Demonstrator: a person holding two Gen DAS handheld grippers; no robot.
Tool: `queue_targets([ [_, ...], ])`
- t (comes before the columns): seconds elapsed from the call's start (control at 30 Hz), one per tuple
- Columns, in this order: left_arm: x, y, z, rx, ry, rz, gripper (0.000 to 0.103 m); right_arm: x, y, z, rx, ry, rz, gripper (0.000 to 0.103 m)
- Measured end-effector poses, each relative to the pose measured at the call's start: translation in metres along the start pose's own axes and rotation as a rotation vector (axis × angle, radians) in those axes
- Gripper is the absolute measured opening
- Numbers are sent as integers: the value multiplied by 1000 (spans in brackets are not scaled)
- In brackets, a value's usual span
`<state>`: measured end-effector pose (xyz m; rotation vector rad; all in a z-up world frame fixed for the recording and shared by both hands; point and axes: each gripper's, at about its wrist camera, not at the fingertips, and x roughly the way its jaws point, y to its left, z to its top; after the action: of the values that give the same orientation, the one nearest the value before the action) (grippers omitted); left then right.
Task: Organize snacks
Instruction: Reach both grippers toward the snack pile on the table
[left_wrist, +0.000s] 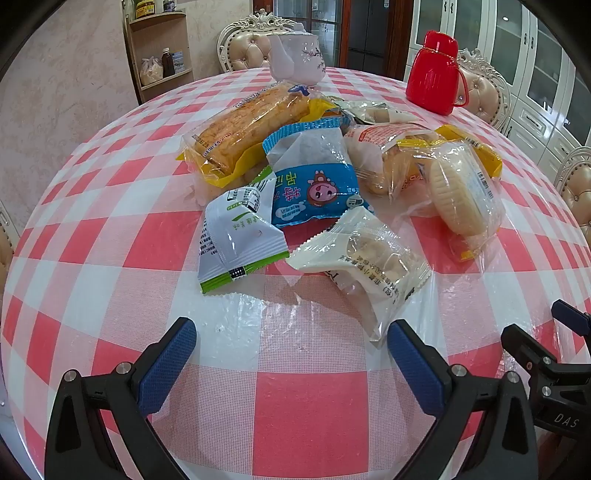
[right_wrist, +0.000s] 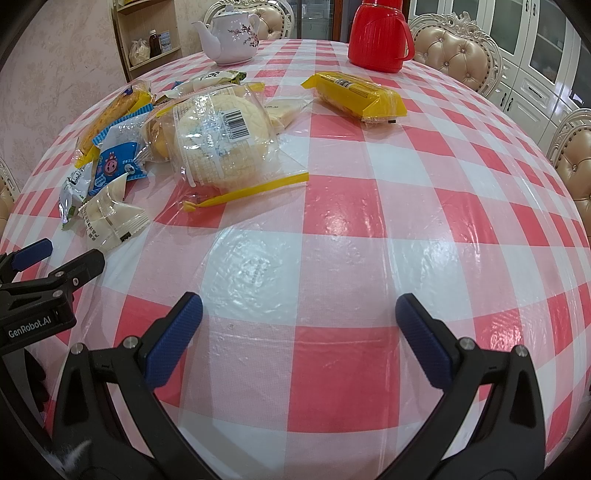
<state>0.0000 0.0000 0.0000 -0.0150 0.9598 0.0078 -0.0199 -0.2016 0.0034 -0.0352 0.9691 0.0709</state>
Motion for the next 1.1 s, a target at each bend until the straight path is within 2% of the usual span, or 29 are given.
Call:
queue_targets([
  [0.33,0,0,0,-1,1,-1,103,0,0,0,0,0,0,103],
  [0.47,-1,0,2,22,31,-18,103,1,0,2,-16,7,10,103],
  [0.57,-3,5,2,56,35,-63,103,4,-3,7,-82,32,60,103],
  [0.7,-20,41,-9,-110,-25,-237,103,3,-9,12,-67,27,102,103],
  [0.73,-22,46,-11,-132,-32,-247,103,4,-13,15,-53,23,127,103],
  [0.83,-24,51,-14,-149,-36,-245,103,9,-14,35,-31,-12,197,103],
  [1.0,-25,42,-15,-135,-34,-211,103,27,0,75,-48,-74,236,103],
  [1.1,-21,36,-12,-126,-27,-213,103,42,12,90,-67,-75,262,103],
])
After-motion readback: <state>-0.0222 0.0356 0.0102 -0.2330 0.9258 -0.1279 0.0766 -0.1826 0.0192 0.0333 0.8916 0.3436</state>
